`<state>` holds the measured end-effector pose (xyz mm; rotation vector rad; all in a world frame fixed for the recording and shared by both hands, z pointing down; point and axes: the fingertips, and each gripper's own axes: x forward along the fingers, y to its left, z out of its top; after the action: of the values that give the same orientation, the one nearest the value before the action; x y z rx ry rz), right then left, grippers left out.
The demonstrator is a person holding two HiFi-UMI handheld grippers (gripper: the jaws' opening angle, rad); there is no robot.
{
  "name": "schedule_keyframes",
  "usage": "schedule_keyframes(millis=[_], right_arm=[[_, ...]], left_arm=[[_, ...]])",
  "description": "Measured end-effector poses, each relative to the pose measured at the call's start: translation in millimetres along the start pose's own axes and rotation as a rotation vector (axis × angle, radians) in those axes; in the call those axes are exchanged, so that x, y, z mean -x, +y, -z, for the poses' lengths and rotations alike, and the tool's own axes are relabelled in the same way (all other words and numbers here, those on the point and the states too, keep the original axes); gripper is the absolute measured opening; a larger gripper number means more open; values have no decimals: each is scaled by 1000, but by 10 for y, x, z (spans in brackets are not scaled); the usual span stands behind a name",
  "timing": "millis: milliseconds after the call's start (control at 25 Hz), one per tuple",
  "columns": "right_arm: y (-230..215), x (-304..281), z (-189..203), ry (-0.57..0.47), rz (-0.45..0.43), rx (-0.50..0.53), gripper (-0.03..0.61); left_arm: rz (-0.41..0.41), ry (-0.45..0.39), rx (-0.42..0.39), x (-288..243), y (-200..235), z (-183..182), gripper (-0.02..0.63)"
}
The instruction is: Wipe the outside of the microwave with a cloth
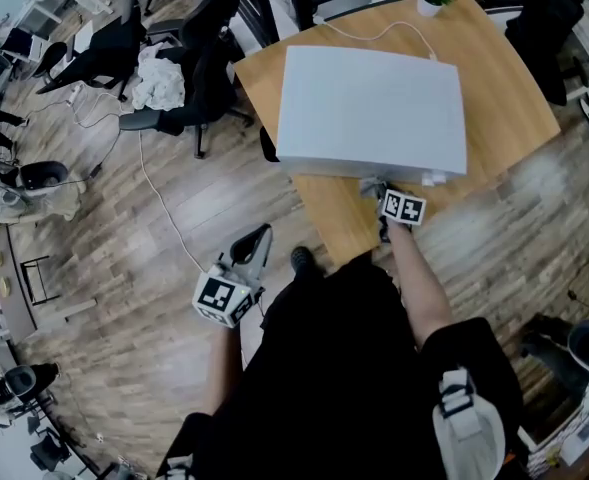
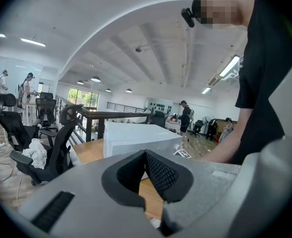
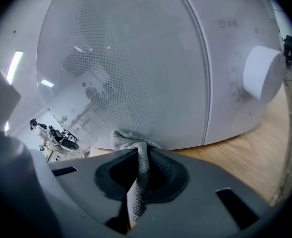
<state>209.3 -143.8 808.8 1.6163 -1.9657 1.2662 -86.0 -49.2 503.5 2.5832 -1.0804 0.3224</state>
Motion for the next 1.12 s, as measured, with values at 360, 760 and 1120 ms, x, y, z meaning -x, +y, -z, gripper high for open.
schedule_keyframes(millis=[360,760,1120], right_arm=[[-394,162,-61,-3,25,-13,21],[-762,332,-64,-11,49,-9,21],[-820,386,-83,-13,38,15,21]], left_arm=[[14,19,-19,-244,-205,-65,2],[35,23,-32,-451,-456,-86,2],[45,27,-42,-560,-549,-105,2]])
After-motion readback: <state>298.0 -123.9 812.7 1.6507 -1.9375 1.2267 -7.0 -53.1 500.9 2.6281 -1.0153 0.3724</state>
